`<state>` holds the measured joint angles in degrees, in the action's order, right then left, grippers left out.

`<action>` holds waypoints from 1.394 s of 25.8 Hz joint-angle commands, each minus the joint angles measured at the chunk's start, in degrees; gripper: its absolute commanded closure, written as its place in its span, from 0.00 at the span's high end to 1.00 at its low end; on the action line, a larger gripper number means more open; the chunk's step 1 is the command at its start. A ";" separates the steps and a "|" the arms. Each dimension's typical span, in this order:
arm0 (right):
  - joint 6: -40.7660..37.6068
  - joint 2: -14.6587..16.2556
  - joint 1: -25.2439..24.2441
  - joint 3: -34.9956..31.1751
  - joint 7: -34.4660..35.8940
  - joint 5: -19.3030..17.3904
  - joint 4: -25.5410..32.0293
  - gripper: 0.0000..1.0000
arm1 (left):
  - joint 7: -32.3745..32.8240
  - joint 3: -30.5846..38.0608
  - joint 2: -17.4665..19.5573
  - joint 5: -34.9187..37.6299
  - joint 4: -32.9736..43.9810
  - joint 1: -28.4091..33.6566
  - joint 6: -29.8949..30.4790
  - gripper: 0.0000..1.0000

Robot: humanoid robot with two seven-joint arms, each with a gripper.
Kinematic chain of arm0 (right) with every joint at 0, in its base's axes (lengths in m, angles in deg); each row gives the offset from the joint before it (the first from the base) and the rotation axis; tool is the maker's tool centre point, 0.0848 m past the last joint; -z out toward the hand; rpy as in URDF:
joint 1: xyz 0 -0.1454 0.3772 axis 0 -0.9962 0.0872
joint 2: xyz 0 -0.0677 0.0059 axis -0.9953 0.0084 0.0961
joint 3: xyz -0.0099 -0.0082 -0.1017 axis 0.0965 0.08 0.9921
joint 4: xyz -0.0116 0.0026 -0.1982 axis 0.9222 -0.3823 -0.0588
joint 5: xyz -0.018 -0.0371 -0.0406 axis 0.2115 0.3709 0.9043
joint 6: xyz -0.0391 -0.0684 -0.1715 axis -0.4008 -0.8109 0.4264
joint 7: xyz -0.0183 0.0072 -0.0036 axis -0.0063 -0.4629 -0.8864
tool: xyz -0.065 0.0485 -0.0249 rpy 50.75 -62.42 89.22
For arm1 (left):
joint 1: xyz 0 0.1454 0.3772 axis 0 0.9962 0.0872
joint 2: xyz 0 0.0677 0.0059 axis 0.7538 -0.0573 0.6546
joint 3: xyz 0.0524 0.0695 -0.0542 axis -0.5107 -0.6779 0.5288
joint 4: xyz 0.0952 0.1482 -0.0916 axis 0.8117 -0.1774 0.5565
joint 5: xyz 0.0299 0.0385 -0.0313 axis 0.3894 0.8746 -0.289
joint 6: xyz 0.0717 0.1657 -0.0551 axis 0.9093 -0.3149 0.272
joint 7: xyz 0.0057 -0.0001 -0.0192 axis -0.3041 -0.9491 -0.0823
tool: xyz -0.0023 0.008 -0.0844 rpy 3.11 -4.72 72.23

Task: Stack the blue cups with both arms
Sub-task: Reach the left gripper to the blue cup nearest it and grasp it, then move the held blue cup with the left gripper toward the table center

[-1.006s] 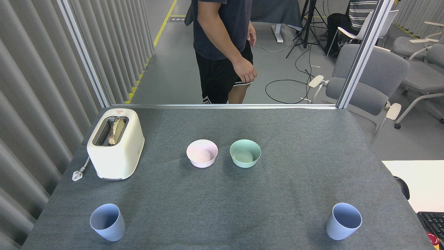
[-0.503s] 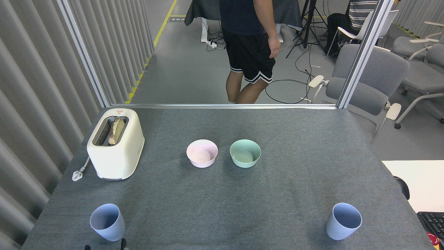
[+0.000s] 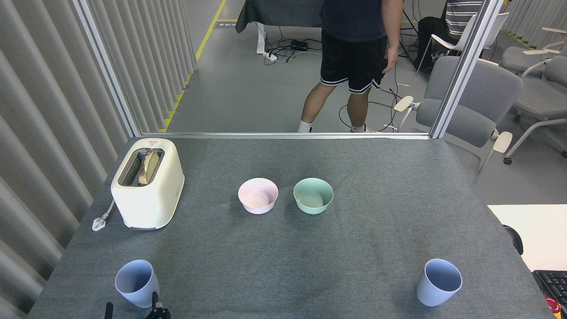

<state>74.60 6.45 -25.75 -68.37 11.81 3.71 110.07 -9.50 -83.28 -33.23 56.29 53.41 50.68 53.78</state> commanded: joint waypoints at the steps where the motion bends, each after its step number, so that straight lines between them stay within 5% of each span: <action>1: -0.01 0.00 0.00 0.09 -0.18 0.00 -0.05 1.00 | -0.03 -0.03 -0.31 -0.36 -0.86 -1.33 0.30 1.00; 21: 0.07 0.00 0.00 0.79 -0.18 0.00 -0.32 1.00 | -0.03 -0.03 -0.14 -3.26 -6.57 -7.57 0.65 1.00; 29: 0.07 0.00 0.00 0.79 -0.18 0.00 -0.49 1.00 | -0.12 -0.12 -0.14 -3.26 -6.75 -7.75 4.43 0.67; 32: 0.07 0.09 0.00 0.79 -0.18 0.00 -1.02 1.00 | -0.29 -1.79 -0.14 -3.00 -3.06 -6.87 7.86 0.66; 36: 0.07 0.09 0.00 0.79 -0.18 0.00 -1.02 1.00 | -0.38 -12.68 -0.66 -1.86 -0.86 -7.84 9.35 0.63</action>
<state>74.69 6.53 -25.75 -67.58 11.62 3.71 109.13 -9.79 -88.92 -33.46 53.73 50.93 43.50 62.06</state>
